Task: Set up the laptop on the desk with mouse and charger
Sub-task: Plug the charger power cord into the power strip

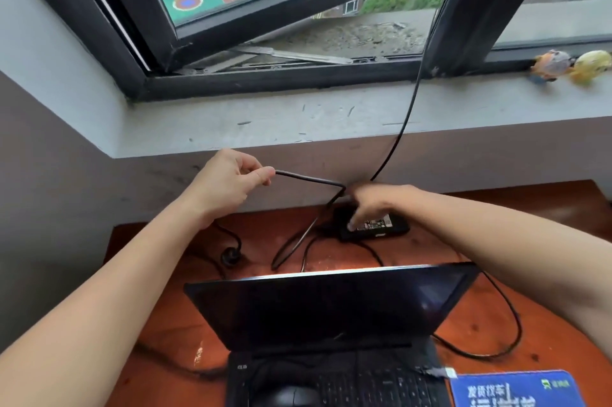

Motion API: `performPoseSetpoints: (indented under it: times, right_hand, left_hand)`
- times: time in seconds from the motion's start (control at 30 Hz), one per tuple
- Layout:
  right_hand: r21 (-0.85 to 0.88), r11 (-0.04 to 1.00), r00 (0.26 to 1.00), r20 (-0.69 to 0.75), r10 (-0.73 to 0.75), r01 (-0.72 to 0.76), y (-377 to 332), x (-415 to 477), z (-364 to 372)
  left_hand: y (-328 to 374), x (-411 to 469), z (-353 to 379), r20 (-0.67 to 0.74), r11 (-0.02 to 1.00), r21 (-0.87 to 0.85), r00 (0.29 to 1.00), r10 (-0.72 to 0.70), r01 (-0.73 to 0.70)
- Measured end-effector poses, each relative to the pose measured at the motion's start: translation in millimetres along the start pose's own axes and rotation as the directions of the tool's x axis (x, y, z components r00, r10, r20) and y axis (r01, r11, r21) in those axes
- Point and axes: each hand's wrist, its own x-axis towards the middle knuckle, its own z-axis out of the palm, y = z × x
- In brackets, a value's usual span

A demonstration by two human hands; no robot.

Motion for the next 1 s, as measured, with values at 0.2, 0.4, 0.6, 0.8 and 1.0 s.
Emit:
performPoseSetpoints:
  times: [0.2,0.4,0.6,0.8,1.0]
  right_hand:
    - [0.558,0.767,0.947,-0.232,-0.222,0.316,-66.1,-50.0,-36.4]
    - [0.565,0.647,0.837,-0.499,-0.225,0.511,-137.8,-96.7,-61.2]
    - [0.560,0.547,0.751,-0.626,-0.212,0.622,-198.7,-130.5,-71.1]
    - [0.575,0.571,0.773,-0.609,-0.180,0.586,-258.5,-140.5,-53.6]
    - [0.586,0.651,0.808,-0.585,-0.072,0.483,-307.8,-101.1,-40.2]
  left_hand:
    - [19.3,-35.9,-31.5,-0.114,1.000,0.022,0.993,-0.005,0.008]
    - [29.9,-116.2,-78.5,-0.395,0.993,0.099,0.918,-0.022,0.067]
    - [-6.8,-197.4,-94.0,-0.629,0.973,0.106,0.772,-0.093,0.205]
    - [-102.7,-258.7,-111.4,-0.548,0.946,-0.105,0.776,-0.312,0.306]
    - [-225.5,-314.8,-115.8,-0.286,0.835,-0.258,0.788,-0.546,0.485]
